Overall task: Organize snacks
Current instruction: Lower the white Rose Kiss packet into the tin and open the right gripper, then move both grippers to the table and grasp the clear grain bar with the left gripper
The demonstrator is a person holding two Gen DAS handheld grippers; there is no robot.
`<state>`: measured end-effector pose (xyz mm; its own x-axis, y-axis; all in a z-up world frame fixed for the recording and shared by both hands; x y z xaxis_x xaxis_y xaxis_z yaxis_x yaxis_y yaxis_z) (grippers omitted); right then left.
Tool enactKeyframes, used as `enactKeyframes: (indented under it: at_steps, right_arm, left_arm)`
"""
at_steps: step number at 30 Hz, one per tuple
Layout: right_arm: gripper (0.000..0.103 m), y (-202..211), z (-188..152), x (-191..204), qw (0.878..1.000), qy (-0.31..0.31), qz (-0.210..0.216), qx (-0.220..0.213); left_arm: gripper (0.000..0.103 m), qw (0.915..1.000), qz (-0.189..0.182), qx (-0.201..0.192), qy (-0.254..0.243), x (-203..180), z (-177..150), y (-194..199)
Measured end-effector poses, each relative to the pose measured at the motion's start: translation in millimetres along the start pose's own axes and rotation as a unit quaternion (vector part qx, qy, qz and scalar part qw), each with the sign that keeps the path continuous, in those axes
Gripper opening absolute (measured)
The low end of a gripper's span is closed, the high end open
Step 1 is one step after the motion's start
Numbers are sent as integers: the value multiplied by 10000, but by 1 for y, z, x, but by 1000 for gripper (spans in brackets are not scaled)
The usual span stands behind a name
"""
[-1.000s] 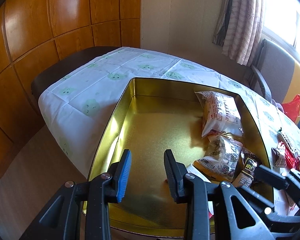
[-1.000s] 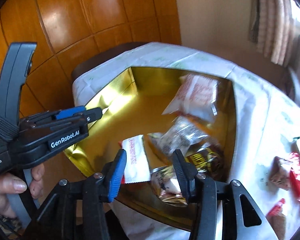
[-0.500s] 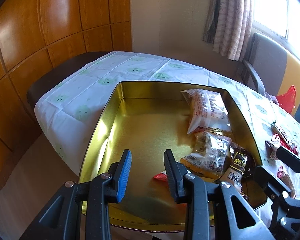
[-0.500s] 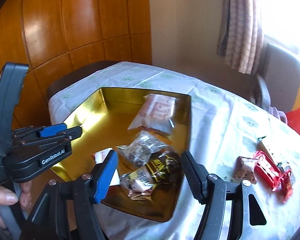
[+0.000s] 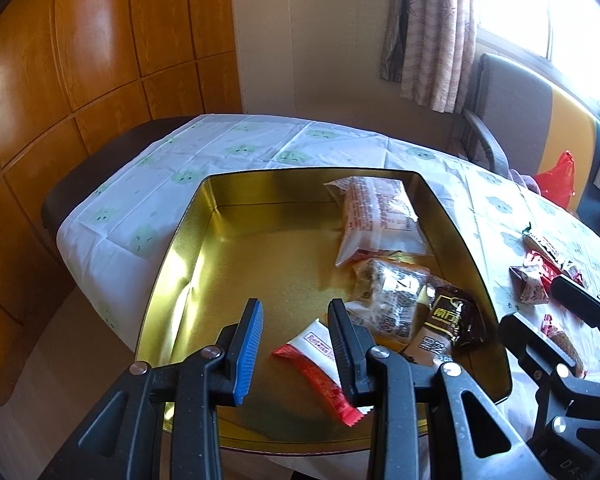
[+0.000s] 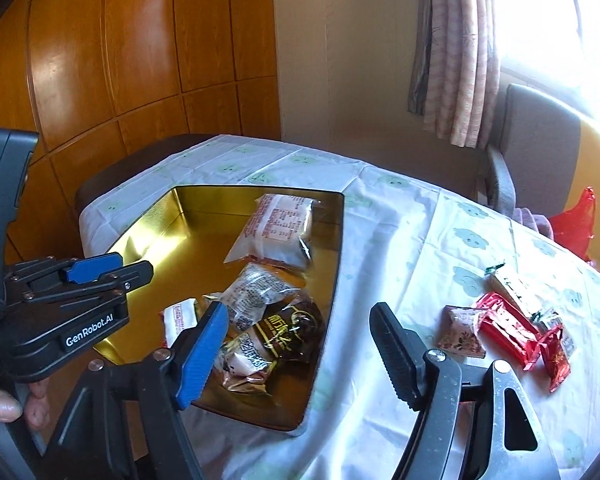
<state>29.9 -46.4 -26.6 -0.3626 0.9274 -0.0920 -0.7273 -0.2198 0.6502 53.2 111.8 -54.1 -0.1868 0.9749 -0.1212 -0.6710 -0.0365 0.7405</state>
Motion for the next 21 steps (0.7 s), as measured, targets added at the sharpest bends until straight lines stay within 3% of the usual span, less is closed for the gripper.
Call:
enactKeyframes:
  at_steps: [21]
  right_arm:
    - [79, 13, -22, -43, 9980, -372, -502, 34]
  left_arm:
    - [34, 9970, -381, 41, -671, -54, -12, 12]
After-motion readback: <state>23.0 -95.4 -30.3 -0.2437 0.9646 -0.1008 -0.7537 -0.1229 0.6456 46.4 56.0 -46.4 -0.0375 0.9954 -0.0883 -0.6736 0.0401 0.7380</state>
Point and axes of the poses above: each gripper's, at about its wrist camera, not at the fingertips, and y roughly against the way its jaws point, x to its left, z to its top, the point moved 4 cm from there along -y, roughly the way its jaws point, and after that the axes turned 12 degrees about y, right-handed, at the moved point
